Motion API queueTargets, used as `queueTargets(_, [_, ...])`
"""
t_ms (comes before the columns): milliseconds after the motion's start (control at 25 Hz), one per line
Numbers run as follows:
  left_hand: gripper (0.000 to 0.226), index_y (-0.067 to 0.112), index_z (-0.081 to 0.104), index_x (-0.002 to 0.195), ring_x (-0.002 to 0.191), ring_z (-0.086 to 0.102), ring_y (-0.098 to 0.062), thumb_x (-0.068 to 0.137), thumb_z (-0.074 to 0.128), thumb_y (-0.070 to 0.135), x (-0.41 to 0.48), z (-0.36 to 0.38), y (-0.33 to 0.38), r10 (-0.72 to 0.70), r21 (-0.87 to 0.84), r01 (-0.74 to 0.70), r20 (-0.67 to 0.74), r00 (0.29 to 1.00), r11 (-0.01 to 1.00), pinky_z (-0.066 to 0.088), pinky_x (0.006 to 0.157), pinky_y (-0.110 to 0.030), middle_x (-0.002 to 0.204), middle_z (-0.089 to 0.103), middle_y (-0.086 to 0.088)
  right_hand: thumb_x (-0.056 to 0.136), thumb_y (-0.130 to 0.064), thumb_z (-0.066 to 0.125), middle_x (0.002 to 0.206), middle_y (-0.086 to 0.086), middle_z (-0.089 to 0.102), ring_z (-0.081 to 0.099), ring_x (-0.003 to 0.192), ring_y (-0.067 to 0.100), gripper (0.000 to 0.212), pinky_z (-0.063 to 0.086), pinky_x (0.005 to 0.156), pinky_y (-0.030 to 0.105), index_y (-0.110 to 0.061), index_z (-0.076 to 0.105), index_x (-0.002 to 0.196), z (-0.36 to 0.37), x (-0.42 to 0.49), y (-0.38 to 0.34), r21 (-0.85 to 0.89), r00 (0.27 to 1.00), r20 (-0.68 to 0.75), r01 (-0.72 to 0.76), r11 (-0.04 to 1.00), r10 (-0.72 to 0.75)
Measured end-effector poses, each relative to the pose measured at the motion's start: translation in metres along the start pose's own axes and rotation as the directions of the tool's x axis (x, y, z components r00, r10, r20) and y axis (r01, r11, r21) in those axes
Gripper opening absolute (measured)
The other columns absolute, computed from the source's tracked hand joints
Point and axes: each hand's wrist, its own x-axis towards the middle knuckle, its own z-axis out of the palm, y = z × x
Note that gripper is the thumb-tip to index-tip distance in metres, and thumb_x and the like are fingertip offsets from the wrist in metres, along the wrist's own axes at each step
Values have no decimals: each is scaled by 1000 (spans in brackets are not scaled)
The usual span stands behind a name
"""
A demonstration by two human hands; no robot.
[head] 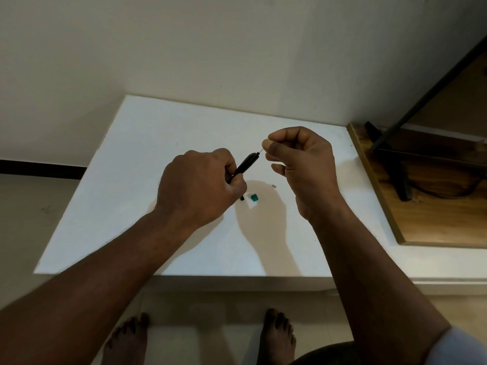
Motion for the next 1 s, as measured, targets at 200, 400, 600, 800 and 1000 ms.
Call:
queueTargets(200, [17,25,73,85,60,65,-23,83,72,42,1,-2,2,-35,-63,33,-23,999,997,53,60,-32,78,79,5,94,-21,76,97,1,83,77,85,13,3,56,76,30,-18,77,94,0,-1,-1,-13,999,32,-2,1000,2])
queueTargets(400, [18,23,74,87,63,68,-22,85,72,41,1,-3,2,-27,-86,25,-26,999,996,57,64,-37,79,79,5,95,-19,76,98,3,83,76,84,13,2,56,77,30,-17,76,95,-1,-2,-1,3,999,32,-2,1000,2])
queueTargets(600, [18,24,74,87,66,70,-20,84,72,41,0,-3,2,-42,-138,35,-44,998,990,58,65,-38,76,77,7,95,-19,74,98,3,83,77,84,12,4,57,77,30,-18,77,92,0,-3,-1,-30,999,43,13,999,-11])
queueTargets(800, [16,27,73,85,64,68,-12,83,72,43,2,-2,0,-88,-203,80,-31,996,976,57,66,-33,65,63,21,100,-27,70,96,0,82,76,83,11,15,57,75,29,-20,79,90,2,-4,-3,-33,998,53,21,999,-19])
queueTargets(1000, [13,29,71,81,65,69,-6,85,73,41,3,0,-1,-135,-366,121,-11,991,922,51,61,-21,66,71,16,103,-29,67,94,0,82,76,83,13,17,56,74,30,-15,78,103,2,-4,-6,54,1000,10,23,998,-23])
